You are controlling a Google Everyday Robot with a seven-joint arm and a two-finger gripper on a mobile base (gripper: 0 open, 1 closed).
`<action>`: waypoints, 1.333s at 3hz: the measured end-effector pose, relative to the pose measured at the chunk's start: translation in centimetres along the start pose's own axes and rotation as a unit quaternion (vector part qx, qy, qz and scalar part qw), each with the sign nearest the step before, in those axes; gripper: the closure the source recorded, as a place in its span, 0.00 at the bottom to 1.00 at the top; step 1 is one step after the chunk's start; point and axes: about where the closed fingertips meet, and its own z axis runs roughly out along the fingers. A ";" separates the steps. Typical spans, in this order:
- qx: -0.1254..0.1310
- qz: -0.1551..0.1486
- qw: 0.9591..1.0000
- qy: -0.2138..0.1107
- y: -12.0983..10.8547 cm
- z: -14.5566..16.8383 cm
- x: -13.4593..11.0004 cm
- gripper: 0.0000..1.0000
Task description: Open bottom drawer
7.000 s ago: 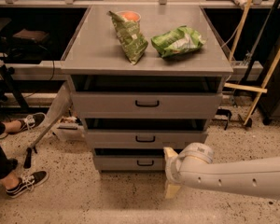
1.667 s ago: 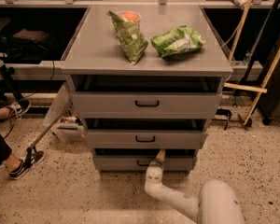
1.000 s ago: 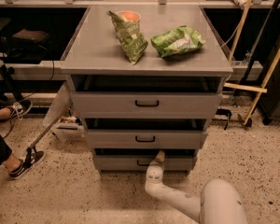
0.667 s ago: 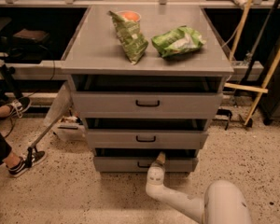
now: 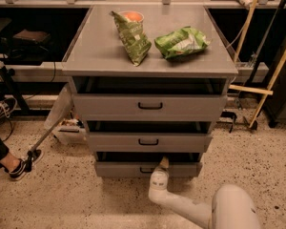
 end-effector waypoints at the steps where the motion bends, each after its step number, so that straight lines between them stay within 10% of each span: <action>1: -0.005 -0.013 1.000 -0.002 0.1 -0.6 0.6 1.00; 4: 0.000 -0.034 0.999 -0.012 -1.0 -1.7 1.3 1.00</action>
Offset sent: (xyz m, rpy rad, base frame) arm -0.1986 -0.0582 -0.0155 -0.0728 0.0258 0.4166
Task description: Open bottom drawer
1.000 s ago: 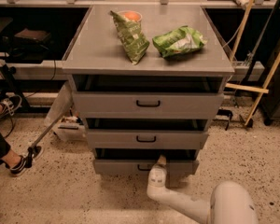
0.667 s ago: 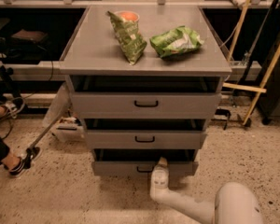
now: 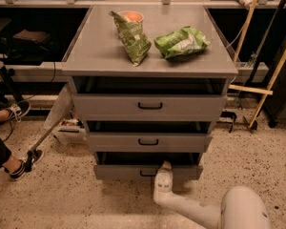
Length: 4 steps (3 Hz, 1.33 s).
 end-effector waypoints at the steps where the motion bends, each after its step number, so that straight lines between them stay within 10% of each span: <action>1: -0.003 0.008 1.000 0.008 0.8 -0.9 0.8 1.00; 4: -0.002 0.004 1.000 0.016 0.6 -1.8 1.5 1.00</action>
Offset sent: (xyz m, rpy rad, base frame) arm -0.4900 -0.1347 -0.1263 0.0352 0.0234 0.0023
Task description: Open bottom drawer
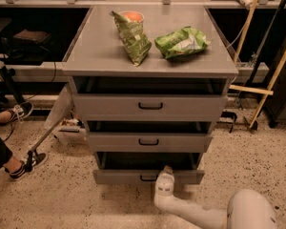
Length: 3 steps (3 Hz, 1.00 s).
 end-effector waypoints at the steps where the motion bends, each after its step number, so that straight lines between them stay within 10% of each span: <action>1: 0.000 0.000 1.000 0.000 -0.1 -0.2 0.0 1.00; 3: -0.001 0.010 1.000 0.003 0.8 -1.4 0.5 1.00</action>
Offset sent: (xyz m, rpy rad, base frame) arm -0.3595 -0.0397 -0.0884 -0.0962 -0.0240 -0.0168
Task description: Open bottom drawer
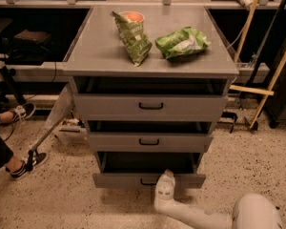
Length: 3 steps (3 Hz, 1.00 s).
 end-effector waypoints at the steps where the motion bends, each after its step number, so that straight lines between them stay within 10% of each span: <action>1: 0.000 0.000 1.000 0.000 -0.2 -0.2 0.0 1.00; 3: 0.004 0.005 1.000 0.001 0.2 -0.9 0.4 1.00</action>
Offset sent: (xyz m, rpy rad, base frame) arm -0.5221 -0.0653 -0.1560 0.1699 -0.3712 -0.4248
